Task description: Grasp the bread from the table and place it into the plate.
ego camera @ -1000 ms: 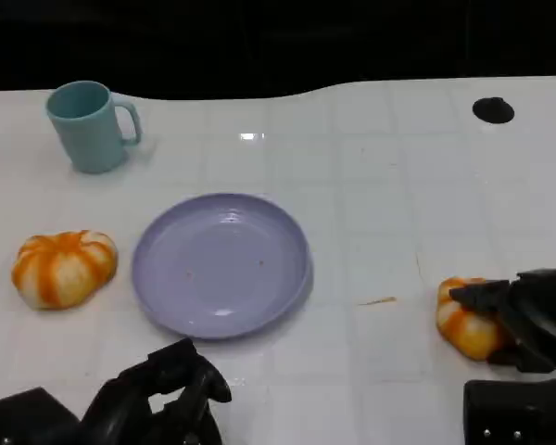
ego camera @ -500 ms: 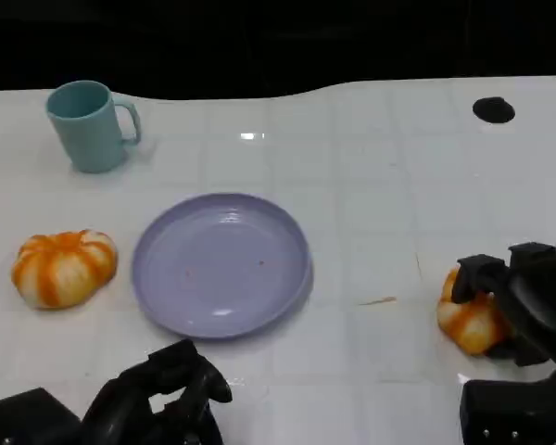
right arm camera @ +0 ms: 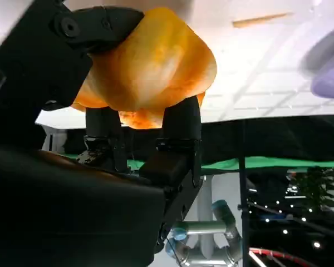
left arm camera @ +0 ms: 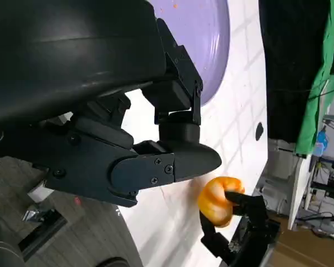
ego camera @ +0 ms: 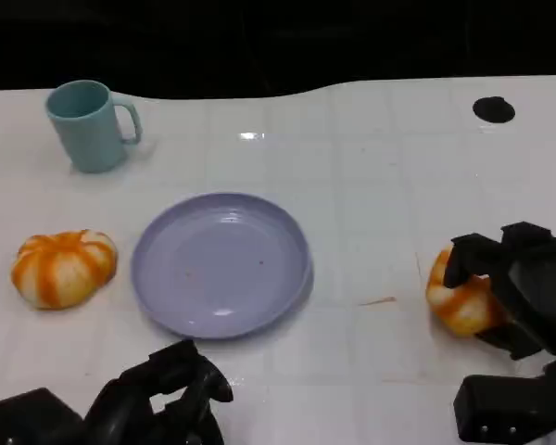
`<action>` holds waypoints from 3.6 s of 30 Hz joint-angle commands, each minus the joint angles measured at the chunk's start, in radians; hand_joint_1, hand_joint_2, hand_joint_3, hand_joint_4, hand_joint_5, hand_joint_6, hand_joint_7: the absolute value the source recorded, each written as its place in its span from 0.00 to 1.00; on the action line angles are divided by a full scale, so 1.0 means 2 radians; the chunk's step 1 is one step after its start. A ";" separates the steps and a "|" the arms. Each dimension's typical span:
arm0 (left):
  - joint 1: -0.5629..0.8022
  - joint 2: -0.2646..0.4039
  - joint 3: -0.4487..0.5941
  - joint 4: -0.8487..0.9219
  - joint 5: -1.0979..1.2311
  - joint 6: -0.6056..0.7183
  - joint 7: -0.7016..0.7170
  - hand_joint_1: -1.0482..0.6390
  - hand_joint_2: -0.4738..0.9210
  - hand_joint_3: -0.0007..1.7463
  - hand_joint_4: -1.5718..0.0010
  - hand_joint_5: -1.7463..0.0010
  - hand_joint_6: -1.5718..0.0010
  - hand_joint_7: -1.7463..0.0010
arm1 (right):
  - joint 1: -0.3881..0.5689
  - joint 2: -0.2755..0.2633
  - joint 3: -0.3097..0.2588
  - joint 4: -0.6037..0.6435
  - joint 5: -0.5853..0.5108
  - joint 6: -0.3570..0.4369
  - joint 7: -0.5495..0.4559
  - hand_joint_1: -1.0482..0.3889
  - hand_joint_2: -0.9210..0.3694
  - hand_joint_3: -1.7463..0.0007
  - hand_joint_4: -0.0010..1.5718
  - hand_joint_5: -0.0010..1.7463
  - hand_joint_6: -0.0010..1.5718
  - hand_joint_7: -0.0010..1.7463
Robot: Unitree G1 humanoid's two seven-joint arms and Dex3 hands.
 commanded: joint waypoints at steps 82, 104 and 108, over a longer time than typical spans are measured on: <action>0.019 0.006 -0.003 -0.010 -0.008 -0.006 0.006 0.21 1.00 0.31 0.48 0.00 0.56 0.15 | -0.159 0.171 0.099 -0.016 0.084 0.041 0.276 0.26 0.00 0.88 0.07 0.23 0.20 0.02; 0.027 0.006 -0.006 -0.024 -0.019 0.009 0.011 0.19 1.00 0.29 0.49 0.00 0.55 0.16 | 0.079 0.117 -0.010 -0.219 0.229 -0.086 0.248 0.46 0.02 0.84 0.39 0.66 0.51 0.18; 0.028 0.008 -0.009 -0.028 -0.015 0.011 0.013 0.19 1.00 0.29 0.49 0.00 0.55 0.16 | 0.126 0.111 -0.033 -0.239 0.284 -0.112 0.265 0.53 0.21 0.55 0.45 0.84 0.49 0.38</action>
